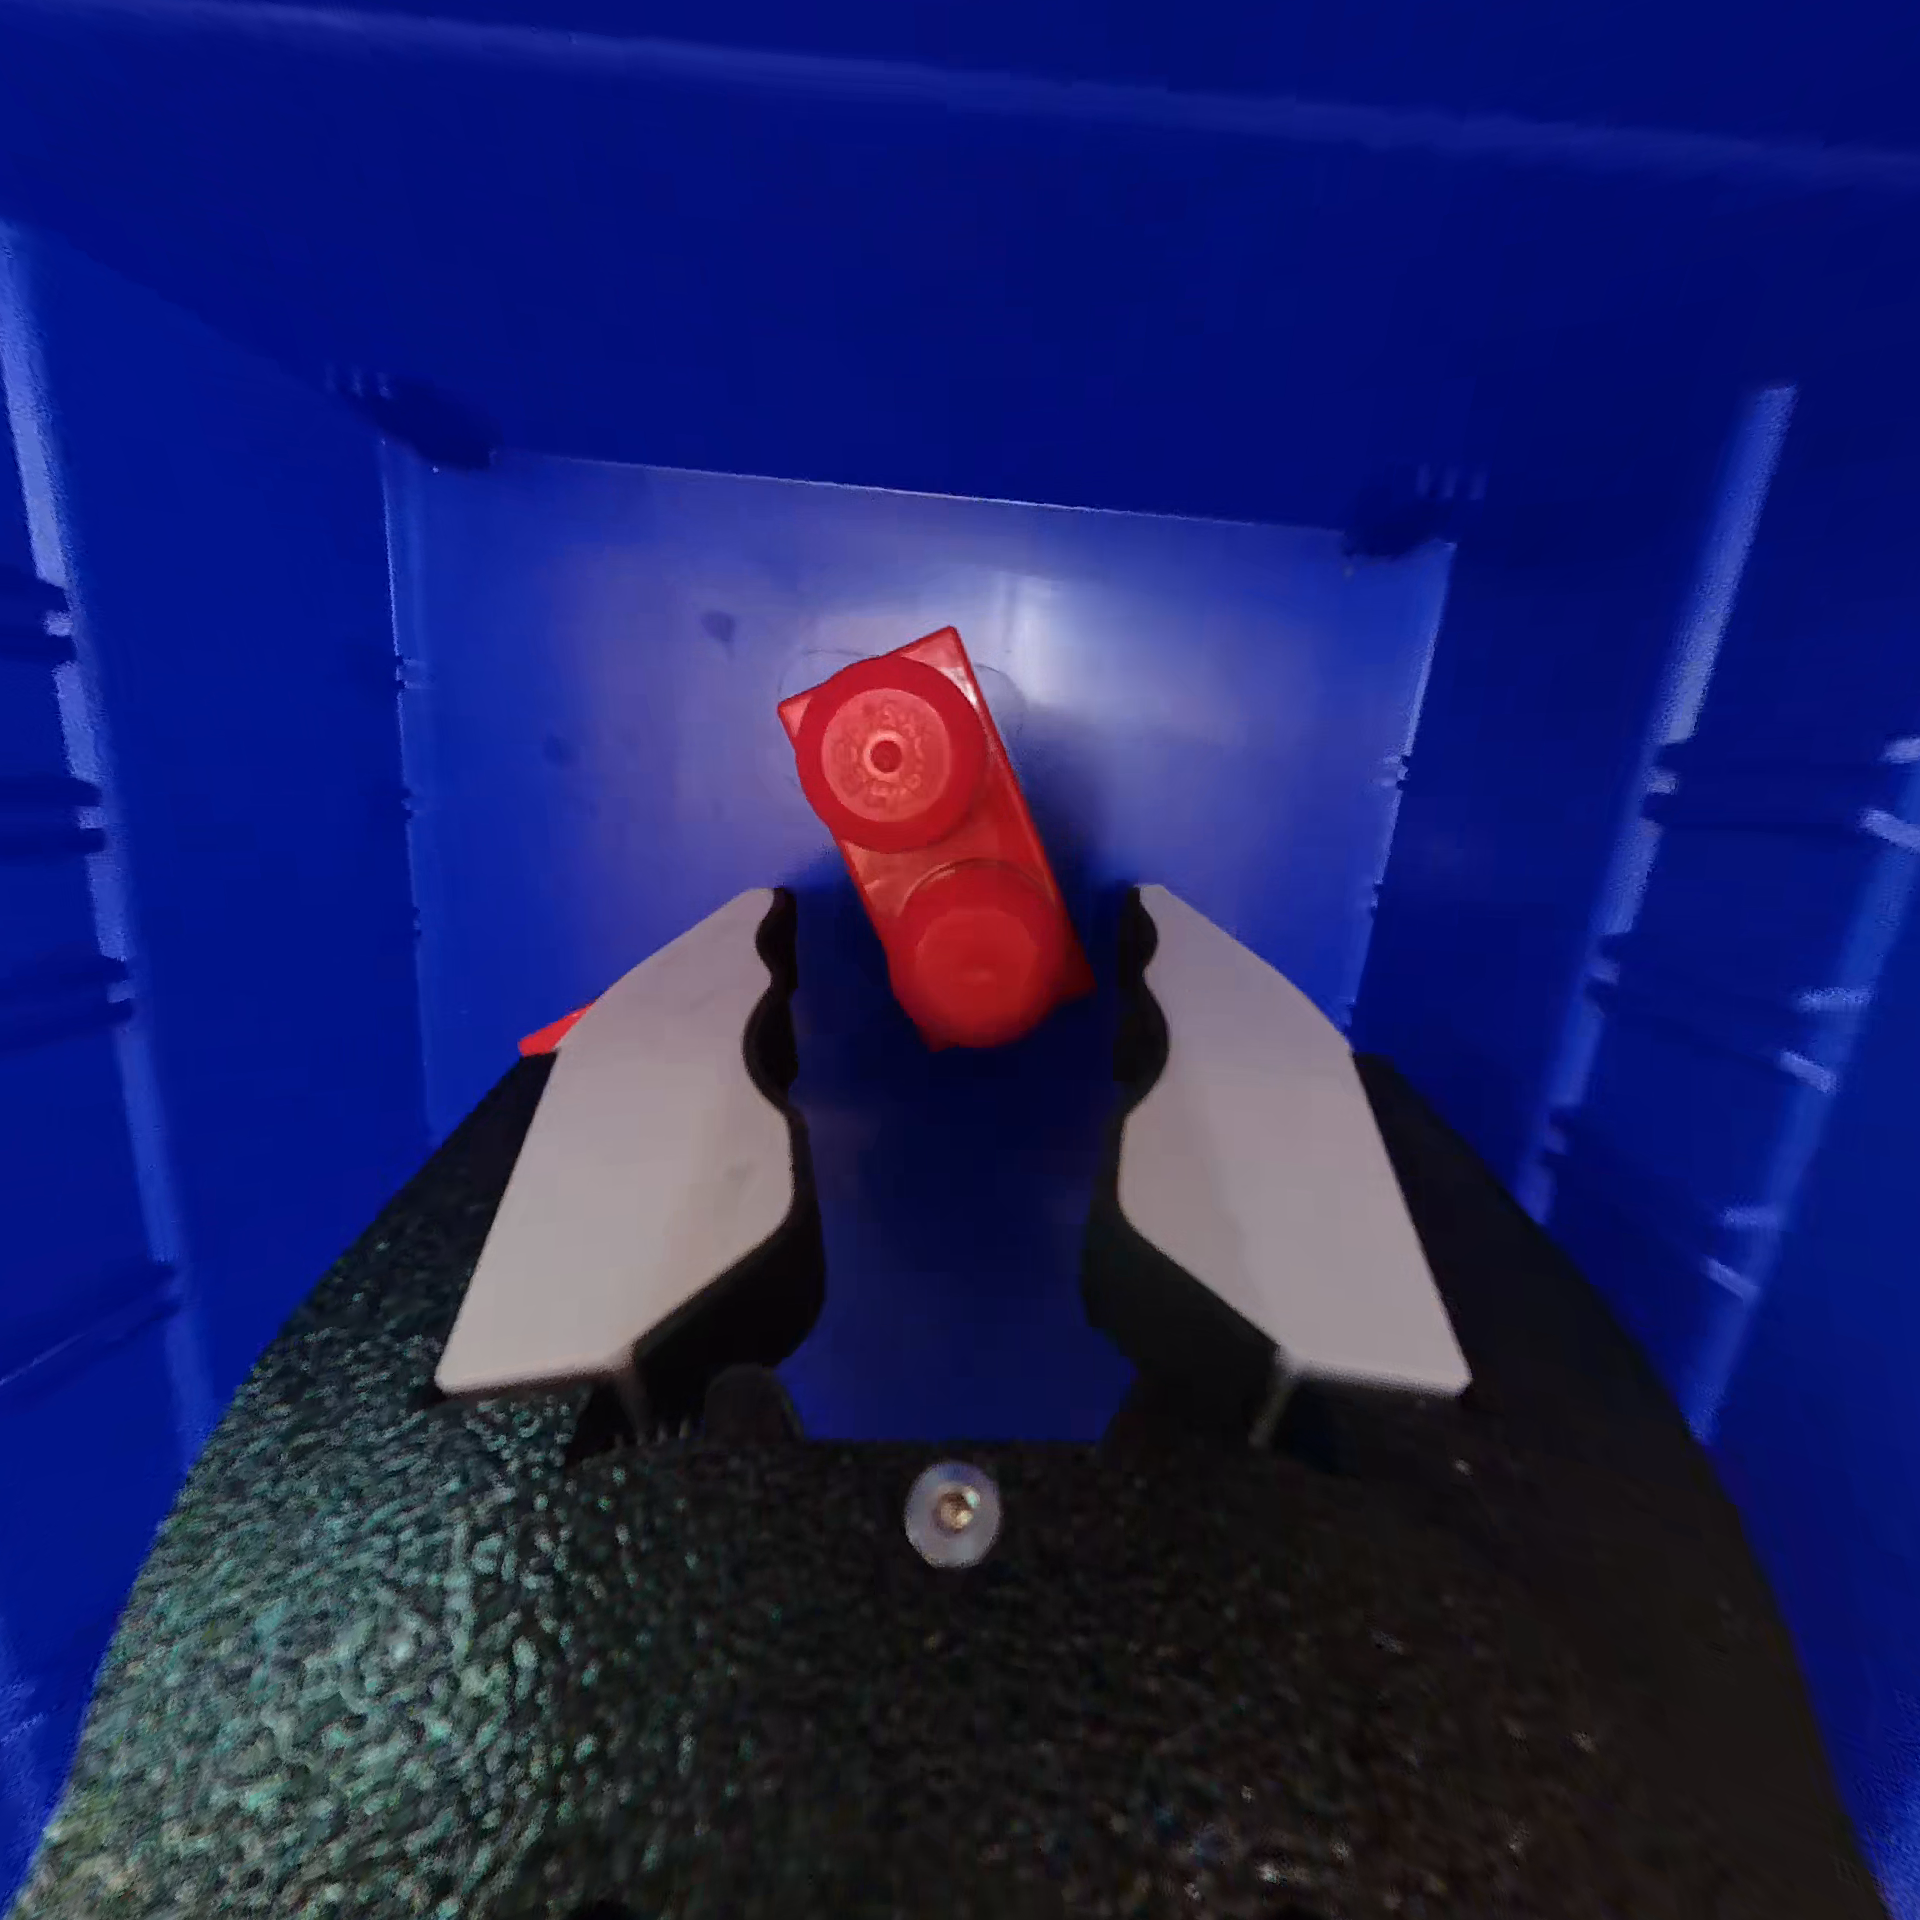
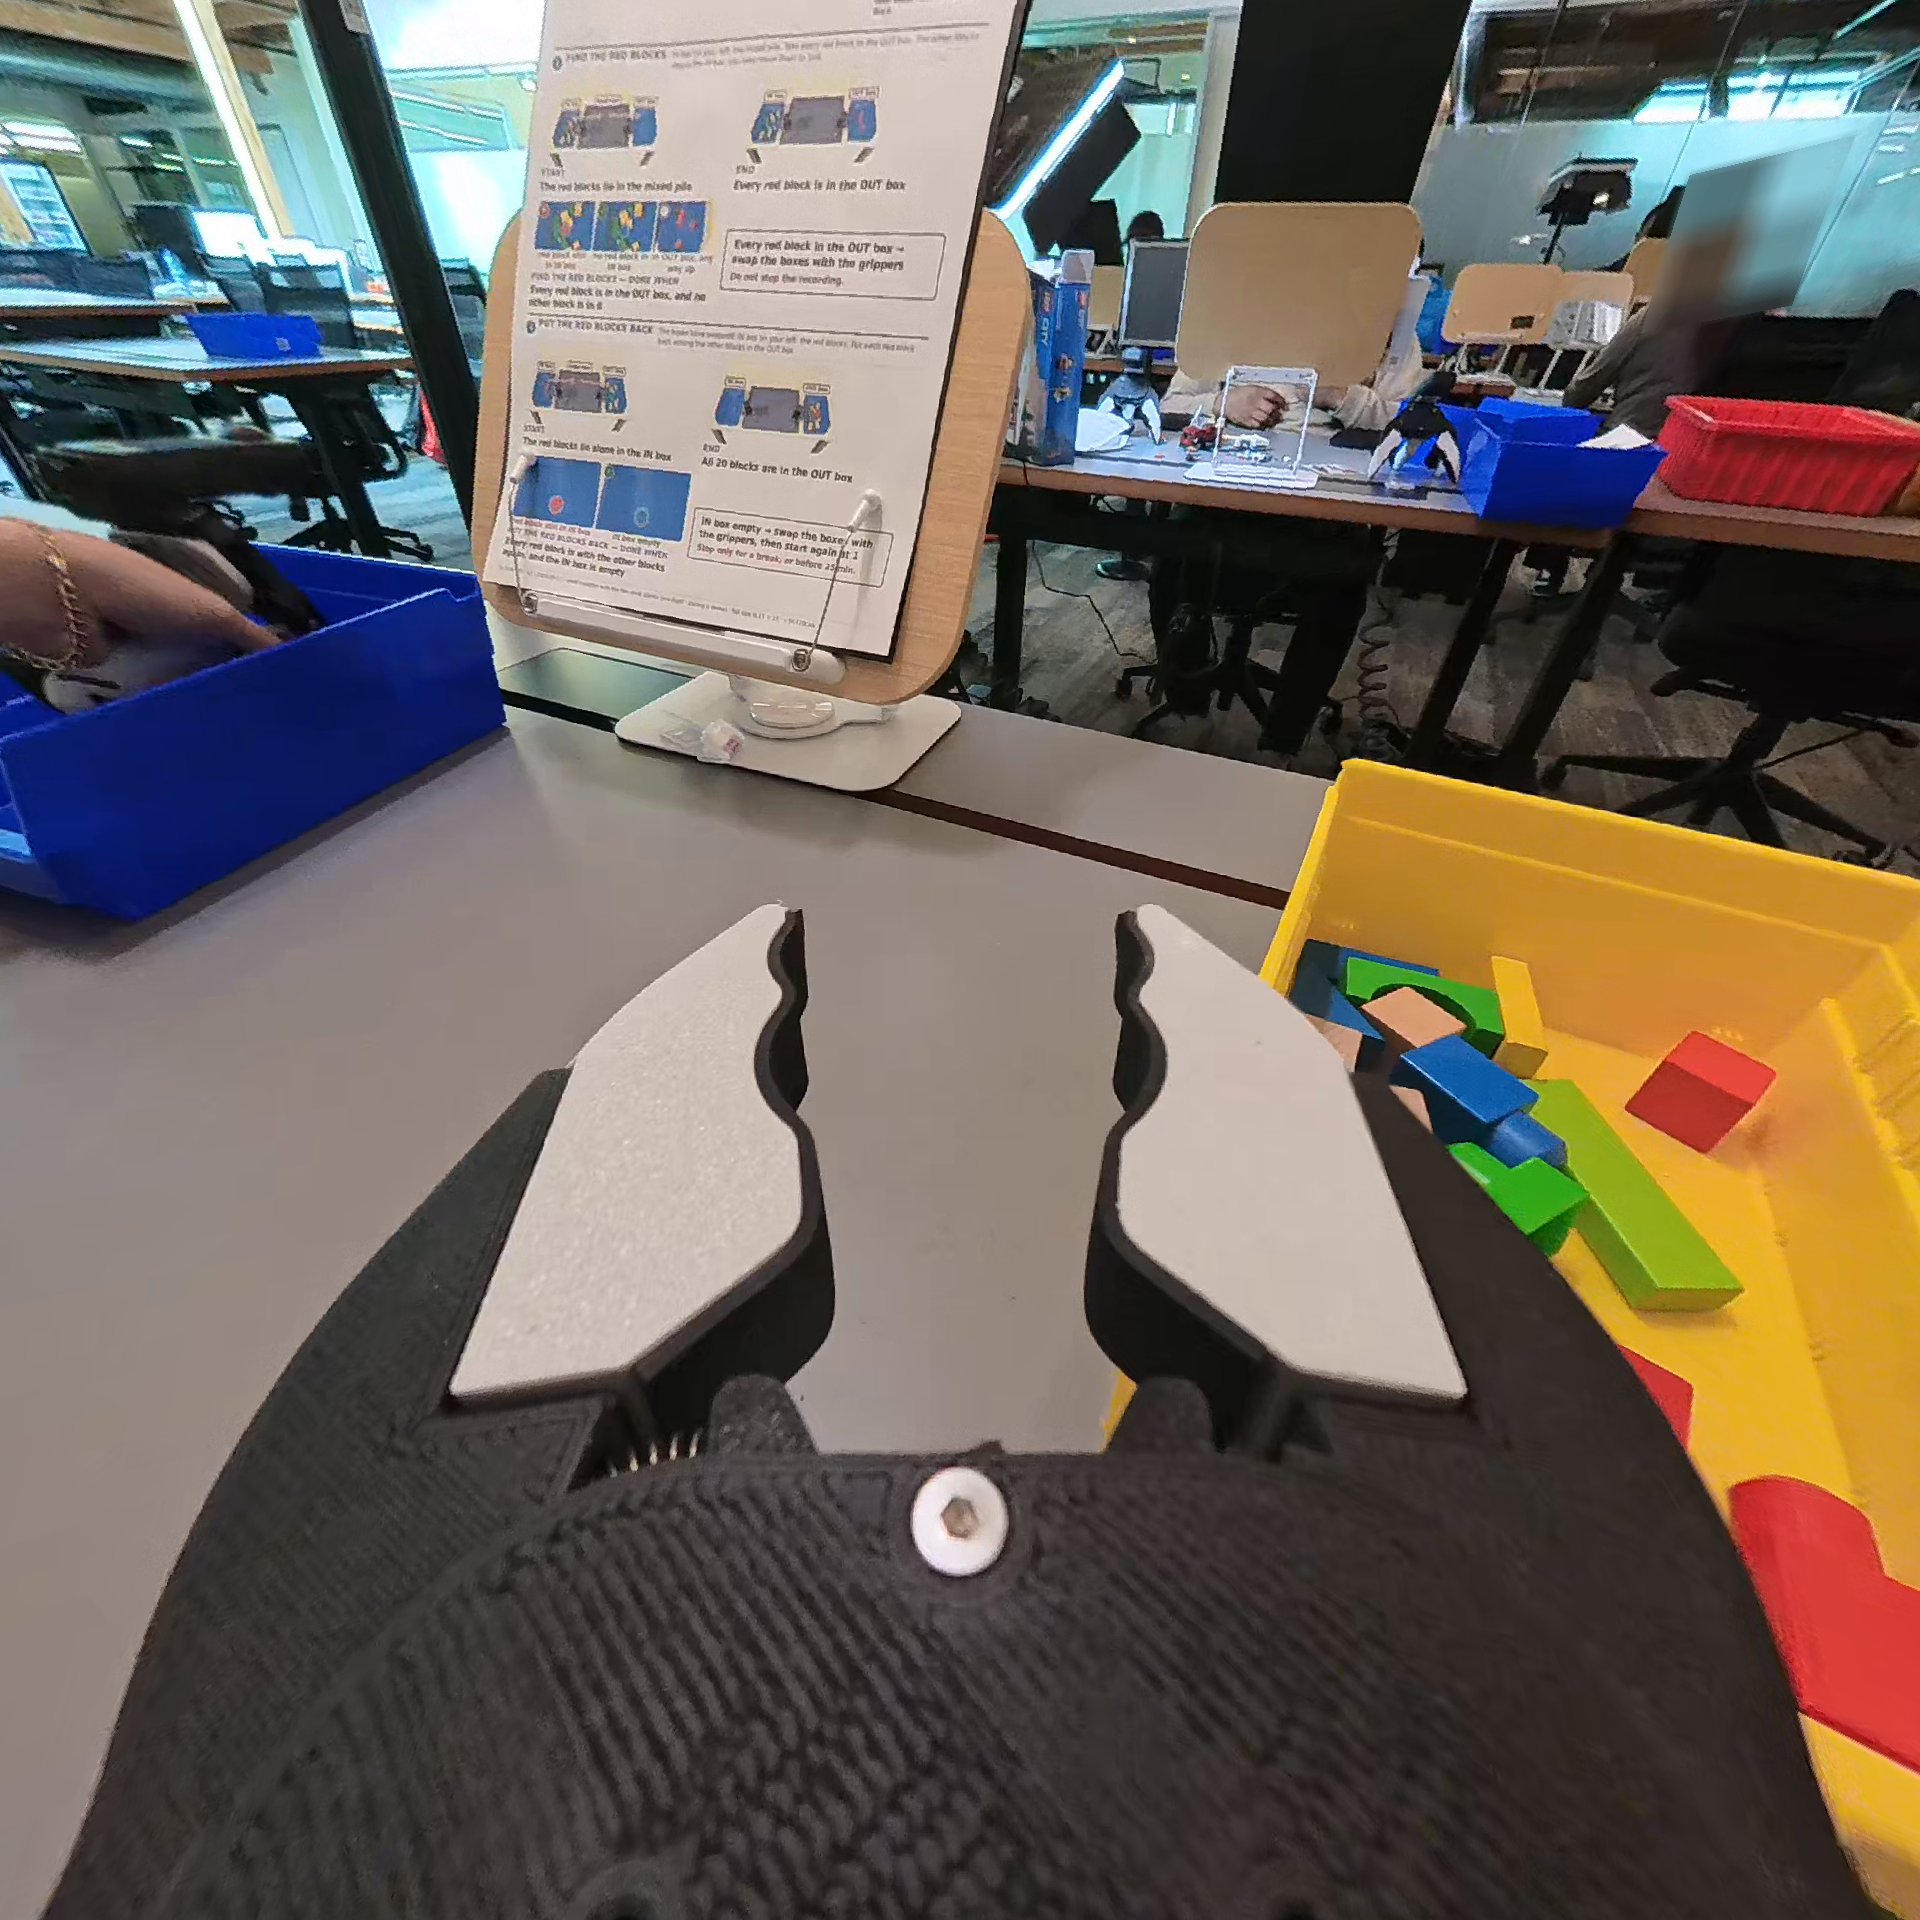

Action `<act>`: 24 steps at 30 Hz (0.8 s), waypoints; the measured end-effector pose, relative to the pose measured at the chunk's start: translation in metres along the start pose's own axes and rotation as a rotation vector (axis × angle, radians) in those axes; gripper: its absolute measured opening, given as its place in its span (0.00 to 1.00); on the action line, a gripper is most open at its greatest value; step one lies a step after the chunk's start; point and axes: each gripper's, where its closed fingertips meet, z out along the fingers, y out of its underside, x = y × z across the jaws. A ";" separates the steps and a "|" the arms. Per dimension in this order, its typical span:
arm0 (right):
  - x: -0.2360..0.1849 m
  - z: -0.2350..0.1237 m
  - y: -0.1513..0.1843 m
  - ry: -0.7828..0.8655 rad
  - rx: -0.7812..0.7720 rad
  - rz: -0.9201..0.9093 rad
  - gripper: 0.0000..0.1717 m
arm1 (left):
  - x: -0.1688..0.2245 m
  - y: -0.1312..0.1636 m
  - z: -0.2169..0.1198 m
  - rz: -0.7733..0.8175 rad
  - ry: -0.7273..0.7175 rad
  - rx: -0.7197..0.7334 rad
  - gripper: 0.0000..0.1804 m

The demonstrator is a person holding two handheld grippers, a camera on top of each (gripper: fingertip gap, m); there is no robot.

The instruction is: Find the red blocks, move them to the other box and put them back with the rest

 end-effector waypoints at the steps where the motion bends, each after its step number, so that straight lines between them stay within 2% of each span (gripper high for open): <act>1: 0.001 0.001 0.001 0.000 0.000 0.005 0.34 | -0.002 0.001 0.003 -0.003 -0.011 -0.004 0.31; 5: -0.001 0.003 0.004 -0.008 -0.005 0.015 0.33 | -0.005 0.001 0.006 -0.015 -0.001 0.026 0.21; 10: -0.004 0.005 0.006 -0.021 -0.010 0.002 0.33 | -0.012 0.007 0.002 0.064 0.014 0.043 0.20; 13: -0.002 0.003 0.006 -0.019 -0.007 0.008 0.33 | -0.017 0.002 -0.014 0.145 0.018 0.121 0.20; 16: -0.004 0.001 0.003 -0.031 0.008 0.013 0.33 | -0.018 -0.009 -0.052 0.234 0.017 0.245 0.20; 20: -0.015 0.000 -0.001 -0.082 0.023 -0.003 0.33 | -0.009 -0.017 -0.128 0.409 0.011 0.412 0.20; 24: -0.039 0.001 -0.008 -0.180 0.057 -0.036 0.31 | 0.041 0.002 -0.205 0.653 0.153 0.541 0.20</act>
